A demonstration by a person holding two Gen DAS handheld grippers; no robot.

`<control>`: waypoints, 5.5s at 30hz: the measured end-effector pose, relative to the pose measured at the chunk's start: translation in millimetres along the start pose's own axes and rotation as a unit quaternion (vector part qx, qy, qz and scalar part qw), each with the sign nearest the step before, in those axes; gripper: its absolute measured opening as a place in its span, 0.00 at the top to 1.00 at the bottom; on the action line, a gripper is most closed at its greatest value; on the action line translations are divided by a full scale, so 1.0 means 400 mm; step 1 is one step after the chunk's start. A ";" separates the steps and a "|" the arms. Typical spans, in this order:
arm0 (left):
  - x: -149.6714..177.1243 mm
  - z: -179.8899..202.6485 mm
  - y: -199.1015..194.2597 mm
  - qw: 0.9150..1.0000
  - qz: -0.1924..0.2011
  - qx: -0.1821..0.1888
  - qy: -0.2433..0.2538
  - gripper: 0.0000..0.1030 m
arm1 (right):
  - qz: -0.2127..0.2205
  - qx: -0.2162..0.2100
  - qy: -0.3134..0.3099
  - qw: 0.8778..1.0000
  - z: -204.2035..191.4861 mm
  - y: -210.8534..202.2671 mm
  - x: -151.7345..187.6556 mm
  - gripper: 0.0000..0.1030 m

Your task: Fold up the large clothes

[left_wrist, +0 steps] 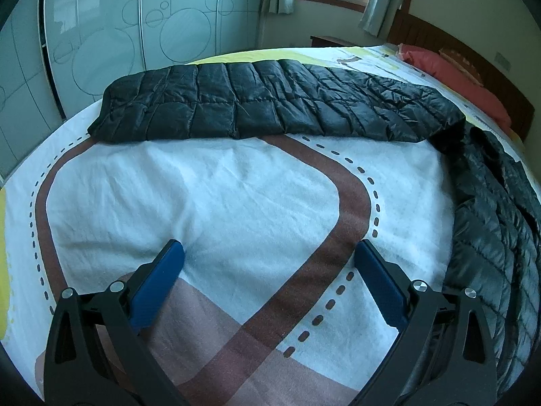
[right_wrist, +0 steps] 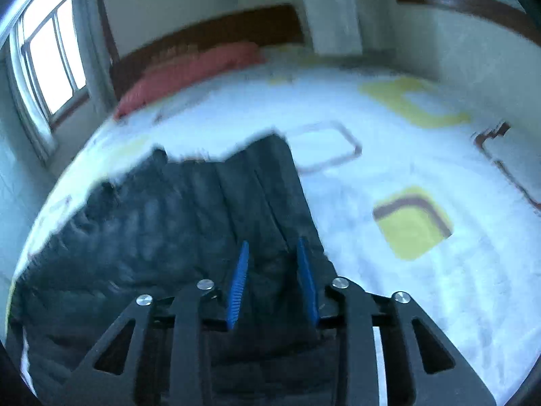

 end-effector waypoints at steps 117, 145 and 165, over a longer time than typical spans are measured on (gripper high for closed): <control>-0.046 1.264 0.014 0.944 -0.004 0.302 0.129 0.87 | -0.013 -0.065 -0.072 0.995 -0.173 0.063 0.091 0.50; -0.220 0.788 0.001 0.968 0.047 0.233 0.084 0.27 | -0.077 -0.151 -0.049 0.984 -0.588 -0.021 0.167 0.48; -0.269 0.693 0.023 0.970 0.048 0.233 0.055 0.26 | -0.002 -0.052 -0.084 0.995 -0.243 -0.033 -0.001 0.84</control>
Point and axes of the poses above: each gripper's, at about its wrist camera, not at the fingertips, and y roughly the way its jaws point, z to its right, x to its underside, the point moved 10 cm from there along y, roughly the way its jaws point, and after that the axes turned 15 degrees about z, right-handed, at the moved point
